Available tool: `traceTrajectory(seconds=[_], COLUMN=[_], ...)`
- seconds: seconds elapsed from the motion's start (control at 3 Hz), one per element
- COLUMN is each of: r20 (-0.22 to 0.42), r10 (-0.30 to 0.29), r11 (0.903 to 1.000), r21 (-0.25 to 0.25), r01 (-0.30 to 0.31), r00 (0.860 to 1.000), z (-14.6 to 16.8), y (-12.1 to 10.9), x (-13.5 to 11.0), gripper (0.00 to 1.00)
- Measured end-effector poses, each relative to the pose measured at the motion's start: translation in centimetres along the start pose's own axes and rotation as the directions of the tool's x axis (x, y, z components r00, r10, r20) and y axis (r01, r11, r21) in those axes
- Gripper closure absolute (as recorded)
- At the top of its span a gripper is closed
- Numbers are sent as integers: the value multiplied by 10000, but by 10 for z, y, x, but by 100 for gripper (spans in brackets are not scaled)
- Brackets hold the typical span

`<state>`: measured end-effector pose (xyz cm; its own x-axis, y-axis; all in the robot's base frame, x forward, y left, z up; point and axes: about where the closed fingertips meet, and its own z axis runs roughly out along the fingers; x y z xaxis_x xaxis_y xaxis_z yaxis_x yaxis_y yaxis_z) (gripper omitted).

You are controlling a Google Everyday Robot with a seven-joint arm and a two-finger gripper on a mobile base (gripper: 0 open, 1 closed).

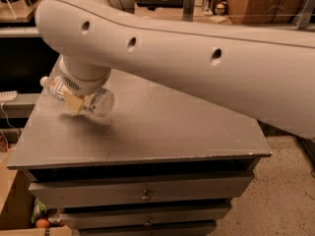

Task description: Move blue plastic bottle near rxbar chocolate

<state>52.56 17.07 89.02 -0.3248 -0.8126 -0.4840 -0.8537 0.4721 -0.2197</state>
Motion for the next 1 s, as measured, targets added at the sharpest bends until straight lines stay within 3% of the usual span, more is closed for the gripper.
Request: traceTrajectory(seconds=[0.33,0.67,1.0], r20=[311,998,1407], r10=[654,1788,2480], r11=[9934,9662,9405], r21=[923,1701,2024], r01=[-680,-1938,-2730], r00=[9974,9788,9585], z=[1,12,28], y=[-55,-140,-188], x=[2,2,-10], gripper=[100,100,100])
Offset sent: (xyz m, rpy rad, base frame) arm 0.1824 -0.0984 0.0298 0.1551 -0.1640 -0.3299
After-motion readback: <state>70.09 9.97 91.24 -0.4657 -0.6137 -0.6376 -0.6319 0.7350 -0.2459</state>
